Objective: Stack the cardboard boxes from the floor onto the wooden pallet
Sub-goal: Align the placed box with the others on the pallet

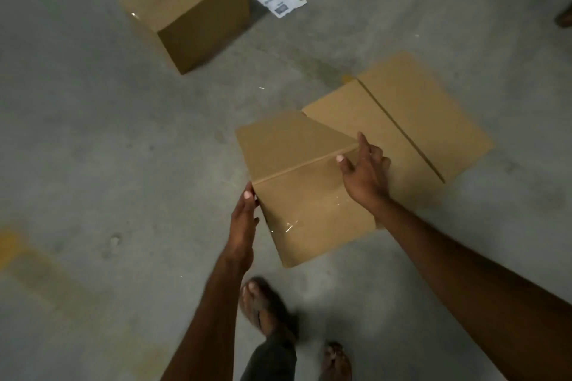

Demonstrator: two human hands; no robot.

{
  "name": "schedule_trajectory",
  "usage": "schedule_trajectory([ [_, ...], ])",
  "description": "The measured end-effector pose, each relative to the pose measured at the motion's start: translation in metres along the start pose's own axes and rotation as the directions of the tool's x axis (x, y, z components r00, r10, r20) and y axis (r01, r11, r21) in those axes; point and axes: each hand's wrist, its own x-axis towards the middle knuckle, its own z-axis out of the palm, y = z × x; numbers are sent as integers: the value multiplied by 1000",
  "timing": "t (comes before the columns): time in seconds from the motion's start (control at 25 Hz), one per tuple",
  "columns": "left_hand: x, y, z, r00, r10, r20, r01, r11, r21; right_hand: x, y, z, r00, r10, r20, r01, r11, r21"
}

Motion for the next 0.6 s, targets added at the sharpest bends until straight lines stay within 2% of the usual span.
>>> schedule_trajectory([
  [0.12,31,2,-11,996,-89,-12,88,991,-100,36,-34,-2,997,22,-72,-24,999,-33],
  [0.2,55,-6,-17,965,-260,-32,249,948,-198,55,-63,2,984,-14,-177,7,999,-42],
  [0.28,71,-23,-19,877,-480,-19,451,835,-315,66,-91,10,953,-183,-241,130,967,-220],
  [0.36,85,-38,-16,759,-648,68,626,697,-349,82,-111,14,923,-304,-237,198,901,-385],
  [0.44,97,-48,-12,682,-713,165,700,570,-430,102,-126,20,896,-401,-190,297,861,-413],
  [0.48,101,-49,-11,667,-716,208,708,520,-478,112,-133,21,864,-482,-143,397,829,-394],
  [0.56,114,-49,-7,675,-694,252,691,474,-546,127,-156,30,787,-616,22,585,735,-344],
  [0.6,121,-51,-5,679,-690,251,678,457,-576,128,-171,37,777,-618,119,619,714,-326],
])
